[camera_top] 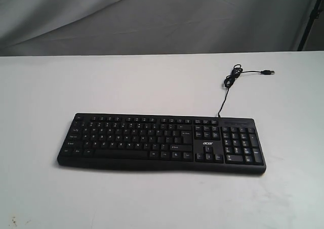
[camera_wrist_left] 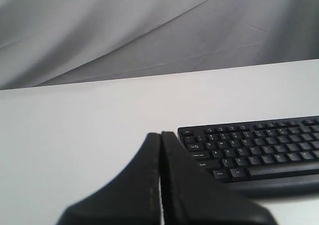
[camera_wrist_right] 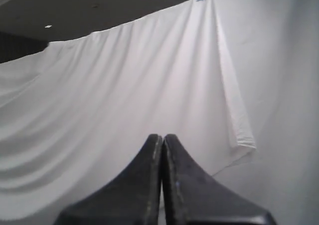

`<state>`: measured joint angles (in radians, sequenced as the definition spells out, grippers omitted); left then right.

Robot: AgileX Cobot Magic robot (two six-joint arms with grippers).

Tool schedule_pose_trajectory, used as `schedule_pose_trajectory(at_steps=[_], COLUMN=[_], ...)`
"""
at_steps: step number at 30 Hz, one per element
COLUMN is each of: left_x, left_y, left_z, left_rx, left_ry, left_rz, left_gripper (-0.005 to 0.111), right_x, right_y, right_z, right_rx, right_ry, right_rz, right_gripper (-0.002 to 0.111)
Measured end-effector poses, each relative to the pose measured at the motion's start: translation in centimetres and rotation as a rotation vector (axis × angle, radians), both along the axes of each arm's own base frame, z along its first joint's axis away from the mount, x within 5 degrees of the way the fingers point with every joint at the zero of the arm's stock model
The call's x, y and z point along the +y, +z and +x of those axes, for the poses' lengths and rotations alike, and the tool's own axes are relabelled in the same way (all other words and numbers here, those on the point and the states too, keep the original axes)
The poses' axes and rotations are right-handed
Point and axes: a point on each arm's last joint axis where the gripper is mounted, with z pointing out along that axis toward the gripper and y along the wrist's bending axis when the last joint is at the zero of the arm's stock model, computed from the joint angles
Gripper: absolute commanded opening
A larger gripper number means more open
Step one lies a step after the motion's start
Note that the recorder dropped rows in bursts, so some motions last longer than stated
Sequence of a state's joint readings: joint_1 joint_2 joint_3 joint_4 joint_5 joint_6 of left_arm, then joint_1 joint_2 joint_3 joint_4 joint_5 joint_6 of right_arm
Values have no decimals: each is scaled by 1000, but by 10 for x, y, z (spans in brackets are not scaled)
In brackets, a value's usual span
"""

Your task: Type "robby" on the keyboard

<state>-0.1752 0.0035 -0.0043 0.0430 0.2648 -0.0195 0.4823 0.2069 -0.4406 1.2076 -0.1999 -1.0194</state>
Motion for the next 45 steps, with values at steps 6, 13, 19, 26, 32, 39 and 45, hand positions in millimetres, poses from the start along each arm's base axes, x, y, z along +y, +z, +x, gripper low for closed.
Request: schedule_pose_trajectory(at_steps=[6, 13, 19, 26, 32, 39, 45], left_x=[0, 0, 0, 0, 0, 0, 0], left_y=[0, 0, 0, 0, 0, 0, 0], left_z=[0, 0, 0, 0, 0, 0, 0], left_rx=[0, 0, 0, 0, 0, 0, 0], left_ry=[0, 0, 0, 0, 0, 0, 0], left_rz=[0, 0, 0, 0, 0, 0, 0], left_gripper=[0, 0, 0, 0, 0, 0, 0], right_x=[-5, 2, 3, 2, 1, -1, -2], right_y=[-58, -108, -123, -135, -135, -149, -167], right_z=[-1, 2, 3, 2, 2, 4, 6], right_rx=[137, 296, 366, 463, 488, 534, 562], right_ry=[-77, -86, -160, -190, -189, -219, -225], right_rz=[231, 245, -118, -311, -227, -305, -330], right_gripper=[0, 0, 0, 0, 0, 0, 0])
